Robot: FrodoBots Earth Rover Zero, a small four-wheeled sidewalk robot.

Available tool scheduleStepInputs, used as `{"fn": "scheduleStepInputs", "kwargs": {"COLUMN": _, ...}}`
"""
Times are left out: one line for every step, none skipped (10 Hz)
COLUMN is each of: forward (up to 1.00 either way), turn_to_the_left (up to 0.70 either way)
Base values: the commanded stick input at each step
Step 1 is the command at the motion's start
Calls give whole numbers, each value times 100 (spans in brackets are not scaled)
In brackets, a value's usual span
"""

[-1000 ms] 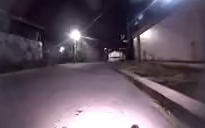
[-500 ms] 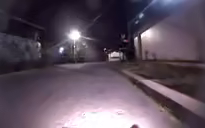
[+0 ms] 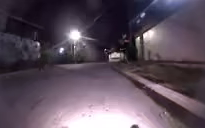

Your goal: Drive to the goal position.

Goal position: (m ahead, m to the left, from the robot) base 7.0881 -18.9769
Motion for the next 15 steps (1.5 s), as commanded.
{"fn": "scheduleStepInputs", "kwargs": {"forward": 70, "turn_to_the_left": 0}}
{"fn": "scheduleStepInputs", "kwargs": {"forward": 70, "turn_to_the_left": 0}}
{"fn": "scheduleStepInputs", "kwargs": {"forward": 70, "turn_to_the_left": 0}}
{"fn": "scheduleStepInputs", "kwargs": {"forward": 70, "turn_to_the_left": 0}}
{"fn": "scheduleStepInputs", "kwargs": {"forward": 70, "turn_to_the_left": 0}}
{"fn": "scheduleStepInputs", "kwargs": {"forward": 70, "turn_to_the_left": 0}}
{"fn": "scheduleStepInputs", "kwargs": {"forward": 70, "turn_to_the_left": 0}}
{"fn": "scheduleStepInputs", "kwargs": {"forward": 70, "turn_to_the_left": 0}}
{"fn": "scheduleStepInputs", "kwargs": {"forward": 70, "turn_to_the_left": 0}}
{"fn": "scheduleStepInputs", "kwargs": {"forward": 70, "turn_to_the_left": 0}}
{"fn": "scheduleStepInputs", "kwargs": {"forward": 70, "turn_to_the_left": 0}}
{"fn": "scheduleStepInputs", "kwargs": {"forward": 70, "turn_to_the_left": 0}}
{"fn": "scheduleStepInputs", "kwargs": {"forward": 70, "turn_to_the_left": 0}}
{"fn": "scheduleStepInputs", "kwargs": {"forward": 70, "turn_to_the_left": 0}}
{"fn": "scheduleStepInputs", "kwargs": {"forward": 70, "turn_to_the_left": 0}}
